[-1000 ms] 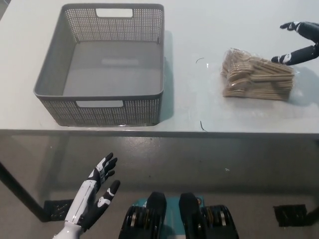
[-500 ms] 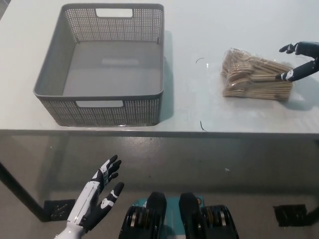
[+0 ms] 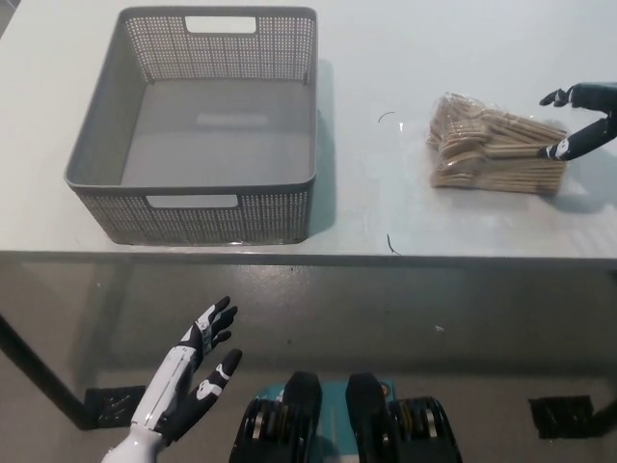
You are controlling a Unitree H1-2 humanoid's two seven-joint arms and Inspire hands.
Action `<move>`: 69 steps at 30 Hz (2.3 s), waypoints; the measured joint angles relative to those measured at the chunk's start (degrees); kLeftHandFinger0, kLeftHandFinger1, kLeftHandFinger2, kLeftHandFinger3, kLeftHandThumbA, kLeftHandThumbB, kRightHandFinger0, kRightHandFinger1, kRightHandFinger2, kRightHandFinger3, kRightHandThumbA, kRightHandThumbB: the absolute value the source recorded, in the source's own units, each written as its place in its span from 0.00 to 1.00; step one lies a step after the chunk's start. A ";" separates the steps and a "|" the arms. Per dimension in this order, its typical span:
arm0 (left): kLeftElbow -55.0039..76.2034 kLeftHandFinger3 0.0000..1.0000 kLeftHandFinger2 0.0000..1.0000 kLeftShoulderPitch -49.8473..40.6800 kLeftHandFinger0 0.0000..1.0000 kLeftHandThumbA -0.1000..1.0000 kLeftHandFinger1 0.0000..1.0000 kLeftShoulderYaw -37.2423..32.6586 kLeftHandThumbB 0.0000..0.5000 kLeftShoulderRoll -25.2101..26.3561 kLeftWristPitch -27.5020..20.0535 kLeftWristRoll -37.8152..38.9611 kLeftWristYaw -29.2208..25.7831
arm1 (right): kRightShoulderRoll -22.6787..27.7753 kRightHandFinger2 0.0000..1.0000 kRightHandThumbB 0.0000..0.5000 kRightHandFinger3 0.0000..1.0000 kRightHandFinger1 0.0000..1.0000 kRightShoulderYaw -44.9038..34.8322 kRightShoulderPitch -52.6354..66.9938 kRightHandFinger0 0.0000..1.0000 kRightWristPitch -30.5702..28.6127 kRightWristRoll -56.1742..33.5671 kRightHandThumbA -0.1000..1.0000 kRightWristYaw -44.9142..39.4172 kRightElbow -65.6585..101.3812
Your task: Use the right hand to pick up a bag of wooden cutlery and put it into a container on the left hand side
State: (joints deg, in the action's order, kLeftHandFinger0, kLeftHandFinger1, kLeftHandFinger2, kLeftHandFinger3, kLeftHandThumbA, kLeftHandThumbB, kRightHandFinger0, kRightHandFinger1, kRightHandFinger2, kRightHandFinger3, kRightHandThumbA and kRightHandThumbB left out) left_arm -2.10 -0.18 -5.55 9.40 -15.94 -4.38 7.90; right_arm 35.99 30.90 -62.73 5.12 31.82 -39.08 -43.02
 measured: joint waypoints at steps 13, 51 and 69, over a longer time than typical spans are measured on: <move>0.00 1.00 1.00 0.52 1.00 0.78 1.00 -0.20 0.25 0.20 0.28 0.00 0.45 | -0.71 1.00 1.00 1.00 1.00 2.05 -4.06 1.00 -2.49 2.90 0.70 -0.69 -5.78; 0.00 1.00 1.00 1.04 1.00 0.83 1.00 -0.29 0.33 0.43 0.37 -0.10 1.74 | -10.03 1.00 1.00 1.00 1.00 3.57 -8.52 1.00 -7.90 6.02 0.66 1.02 -20.23; 0.02 1.00 1.00 2.19 1.00 0.83 1.00 -0.30 0.37 0.44 0.47 -0.07 2.34 | -13.07 1.00 1.00 1.00 1.00 5.11 -7.91 1.00 -9.77 7.09 0.67 7.65 -30.14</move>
State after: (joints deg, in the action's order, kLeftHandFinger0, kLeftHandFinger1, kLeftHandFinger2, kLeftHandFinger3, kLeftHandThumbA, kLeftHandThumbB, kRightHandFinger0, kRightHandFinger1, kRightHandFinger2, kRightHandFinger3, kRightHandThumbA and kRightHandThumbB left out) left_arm -2.07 2.01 -5.85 9.83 -15.48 -4.45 10.24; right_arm 22.92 36.01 -70.64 -4.65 38.91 -31.43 -73.16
